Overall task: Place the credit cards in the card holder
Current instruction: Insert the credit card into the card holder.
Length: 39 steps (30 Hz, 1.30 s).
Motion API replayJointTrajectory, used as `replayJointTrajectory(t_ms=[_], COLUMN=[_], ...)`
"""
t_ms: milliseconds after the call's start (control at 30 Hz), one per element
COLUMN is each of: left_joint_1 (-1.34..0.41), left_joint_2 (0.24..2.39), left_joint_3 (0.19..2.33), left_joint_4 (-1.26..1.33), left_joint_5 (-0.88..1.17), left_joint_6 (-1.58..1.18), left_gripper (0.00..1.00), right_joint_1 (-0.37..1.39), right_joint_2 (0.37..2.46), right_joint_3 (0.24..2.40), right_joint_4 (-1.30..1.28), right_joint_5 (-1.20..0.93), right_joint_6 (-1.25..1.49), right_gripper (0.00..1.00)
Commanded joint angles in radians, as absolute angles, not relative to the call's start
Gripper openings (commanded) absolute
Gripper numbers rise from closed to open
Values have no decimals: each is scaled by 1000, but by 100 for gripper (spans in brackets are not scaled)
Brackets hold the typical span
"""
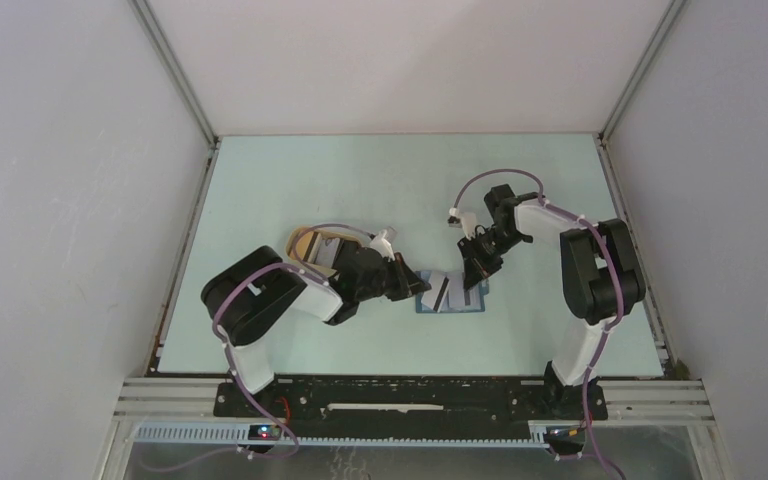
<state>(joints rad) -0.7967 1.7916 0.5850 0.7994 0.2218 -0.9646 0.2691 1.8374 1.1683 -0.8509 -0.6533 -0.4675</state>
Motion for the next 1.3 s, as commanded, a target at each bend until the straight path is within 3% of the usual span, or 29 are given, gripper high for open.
replayJointTrajectory(t_ms=[0, 833, 1267], left_joint_1=[-789, -785, -757], left_joint_2=[1810, 1892, 1776], left_joint_3=[617, 659, 491], left_joint_4=[819, 845, 982], left_joint_5=[246, 289, 296], left_joint_6=[-996, -1096, -1141], left_gripper=[0, 0, 0], right_joint_1=[275, 301, 304], right_joint_2=[1847, 1859, 1858], right_joint_3=[1200, 1199, 1200], right_joint_4=[-858, -851, -851], right_joint_5=[-618, -594, -590], right_joint_6=[-458, -452, -455], right_gripper=[19, 19, 19])
